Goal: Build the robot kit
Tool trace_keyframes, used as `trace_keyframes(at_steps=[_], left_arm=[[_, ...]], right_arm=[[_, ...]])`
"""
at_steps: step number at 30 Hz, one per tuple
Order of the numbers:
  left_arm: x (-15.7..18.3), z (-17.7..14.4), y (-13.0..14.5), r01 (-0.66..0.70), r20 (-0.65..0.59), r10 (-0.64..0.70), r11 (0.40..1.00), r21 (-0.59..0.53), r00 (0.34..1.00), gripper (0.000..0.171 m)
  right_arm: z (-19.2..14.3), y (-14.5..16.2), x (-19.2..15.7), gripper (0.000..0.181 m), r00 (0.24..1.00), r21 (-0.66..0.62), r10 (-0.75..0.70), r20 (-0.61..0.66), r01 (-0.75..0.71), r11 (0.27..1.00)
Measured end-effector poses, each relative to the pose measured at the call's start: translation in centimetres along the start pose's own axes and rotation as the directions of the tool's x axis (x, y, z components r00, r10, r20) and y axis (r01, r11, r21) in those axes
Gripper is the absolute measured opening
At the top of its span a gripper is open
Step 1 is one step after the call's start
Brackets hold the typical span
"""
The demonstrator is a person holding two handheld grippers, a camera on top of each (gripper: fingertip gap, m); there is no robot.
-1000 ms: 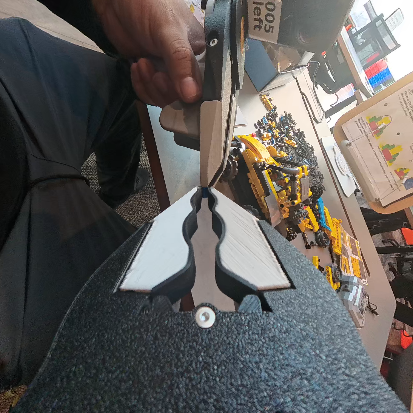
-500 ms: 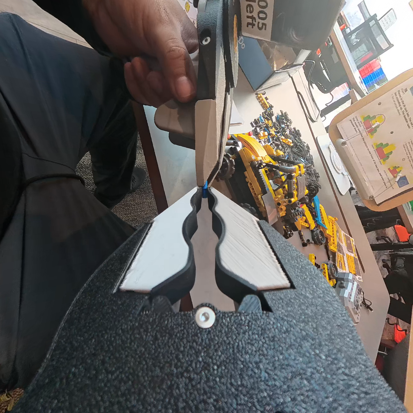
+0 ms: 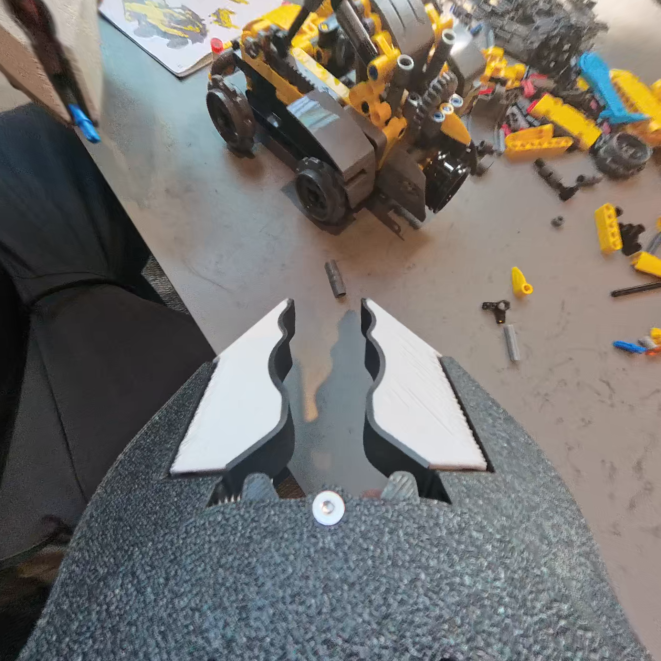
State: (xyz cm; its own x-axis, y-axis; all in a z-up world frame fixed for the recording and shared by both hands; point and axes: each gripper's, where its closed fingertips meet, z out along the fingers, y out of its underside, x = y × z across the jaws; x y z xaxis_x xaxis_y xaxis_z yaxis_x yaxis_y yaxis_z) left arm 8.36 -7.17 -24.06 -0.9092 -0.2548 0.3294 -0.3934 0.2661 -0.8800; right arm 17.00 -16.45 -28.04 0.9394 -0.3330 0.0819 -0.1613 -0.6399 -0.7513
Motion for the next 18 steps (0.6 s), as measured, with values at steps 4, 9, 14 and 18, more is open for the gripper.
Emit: trace_keyframes(at_steps=[4,9,14,18], left_arm=[[-0.7,-1.0,1.0,-0.116,0.054,0.12,0.991,-0.064,0.991,0.001],[-1.1,-1.8,1.3,-0.106,0.07,0.111,0.992,-0.071,0.991,0.001],[-1.4,-2.2,0.9,-0.076,0.065,0.078,0.997,-0.031,0.995,0.001],[-1.2,-2.5,0.7,-0.06,0.038,0.06,0.998,-0.009,0.997,0.001]], right_arm=[[1.1,0.1,0.5,0.022,0.996,-0.025,0.046,0.074,-0.044,0.999],[2.1,0.1,1.5,0.018,0.996,-0.05,0.017,0.083,-0.013,0.999],[2.9,0.2,1.0,0.009,0.993,-0.069,-0.014,0.119,0.023,0.997],[2.9,0.2,0.7,0.004,0.993,-0.057,-0.021,0.114,0.028,0.998]])
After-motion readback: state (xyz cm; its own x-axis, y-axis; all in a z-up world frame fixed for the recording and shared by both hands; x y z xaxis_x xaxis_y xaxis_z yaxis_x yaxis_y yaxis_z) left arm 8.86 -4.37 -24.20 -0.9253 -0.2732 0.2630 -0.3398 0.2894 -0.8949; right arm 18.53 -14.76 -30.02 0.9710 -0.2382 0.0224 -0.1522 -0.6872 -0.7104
